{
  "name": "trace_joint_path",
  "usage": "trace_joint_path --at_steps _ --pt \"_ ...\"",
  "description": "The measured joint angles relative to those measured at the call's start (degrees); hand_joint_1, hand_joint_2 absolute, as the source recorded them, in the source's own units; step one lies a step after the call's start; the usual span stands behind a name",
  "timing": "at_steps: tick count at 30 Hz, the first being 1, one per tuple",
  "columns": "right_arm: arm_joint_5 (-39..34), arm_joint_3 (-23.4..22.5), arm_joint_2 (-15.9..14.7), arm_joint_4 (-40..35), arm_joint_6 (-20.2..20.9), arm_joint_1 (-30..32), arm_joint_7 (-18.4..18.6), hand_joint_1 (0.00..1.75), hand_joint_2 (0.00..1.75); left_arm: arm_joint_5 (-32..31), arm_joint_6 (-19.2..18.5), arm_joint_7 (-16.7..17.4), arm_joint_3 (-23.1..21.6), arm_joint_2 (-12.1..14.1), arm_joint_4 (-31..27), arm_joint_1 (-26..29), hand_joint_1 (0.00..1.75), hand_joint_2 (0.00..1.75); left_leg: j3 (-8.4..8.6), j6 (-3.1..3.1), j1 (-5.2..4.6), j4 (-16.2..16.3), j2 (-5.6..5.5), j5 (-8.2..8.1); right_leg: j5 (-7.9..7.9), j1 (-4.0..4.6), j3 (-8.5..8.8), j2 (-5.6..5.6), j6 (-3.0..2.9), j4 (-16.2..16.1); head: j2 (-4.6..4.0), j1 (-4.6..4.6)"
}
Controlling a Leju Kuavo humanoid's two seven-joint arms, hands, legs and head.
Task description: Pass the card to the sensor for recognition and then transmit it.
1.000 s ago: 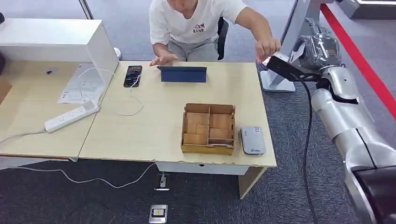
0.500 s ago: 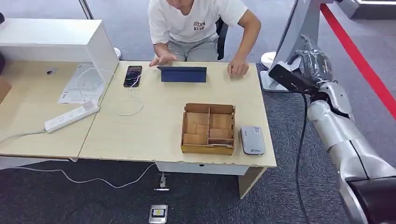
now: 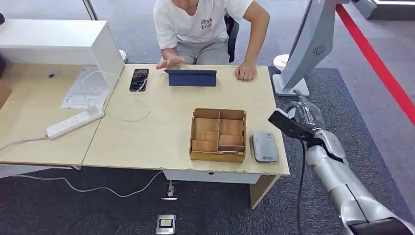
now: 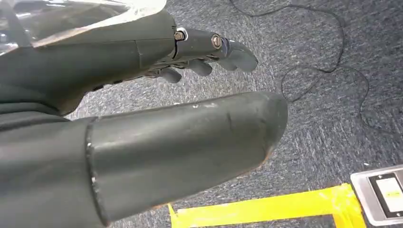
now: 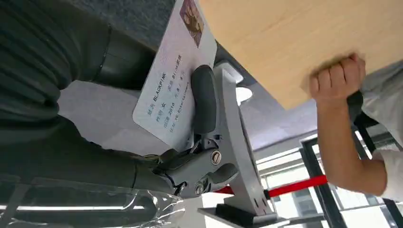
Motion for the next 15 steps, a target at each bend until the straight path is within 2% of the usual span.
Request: trace_joint_path --at_steps 15 --pt "-0.54 0.68 0.85 0.0 0.61 4.79 0.81 1.75 1.75 0.17 0.44 0.59 0.0 -0.68 0.0 0.0 0.0 0.0 0.0 0.0 0.0 0.0 0.0 0.0 0.0 0.0 0.0 0.0 0.0 0.0 0.0 0.0"
